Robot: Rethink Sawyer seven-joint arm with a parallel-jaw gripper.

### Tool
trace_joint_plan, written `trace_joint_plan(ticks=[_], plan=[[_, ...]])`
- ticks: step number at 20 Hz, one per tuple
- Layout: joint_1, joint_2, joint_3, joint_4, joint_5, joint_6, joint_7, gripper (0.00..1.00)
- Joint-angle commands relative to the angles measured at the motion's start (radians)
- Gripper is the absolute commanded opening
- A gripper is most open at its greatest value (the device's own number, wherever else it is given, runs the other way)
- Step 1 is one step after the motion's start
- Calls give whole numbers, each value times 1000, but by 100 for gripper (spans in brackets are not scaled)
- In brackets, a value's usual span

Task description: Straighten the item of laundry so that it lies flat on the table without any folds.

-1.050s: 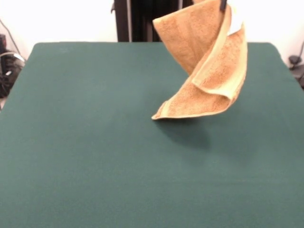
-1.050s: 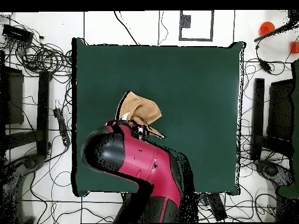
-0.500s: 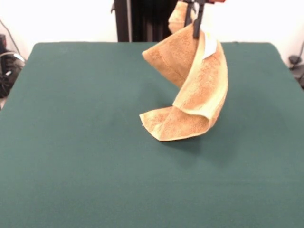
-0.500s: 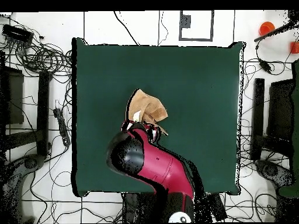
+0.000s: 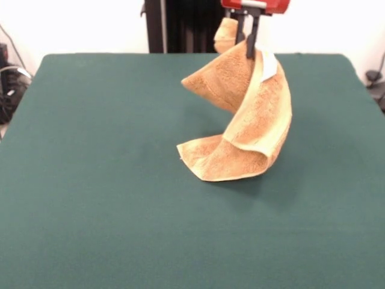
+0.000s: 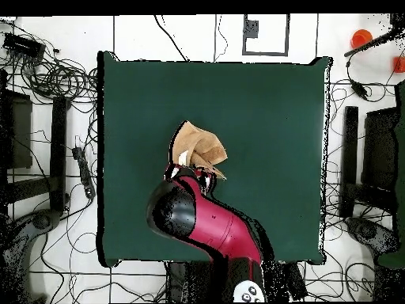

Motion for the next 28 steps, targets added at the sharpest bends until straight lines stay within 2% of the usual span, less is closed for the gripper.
trace_joint_plan(ticks=[1,17,28], plan=[[-26,48,170,114,-30,-94,221,0],[-63,60,194,121,-47,-116,205,0],[-89,71,194,104,-96,-86,170,0]])
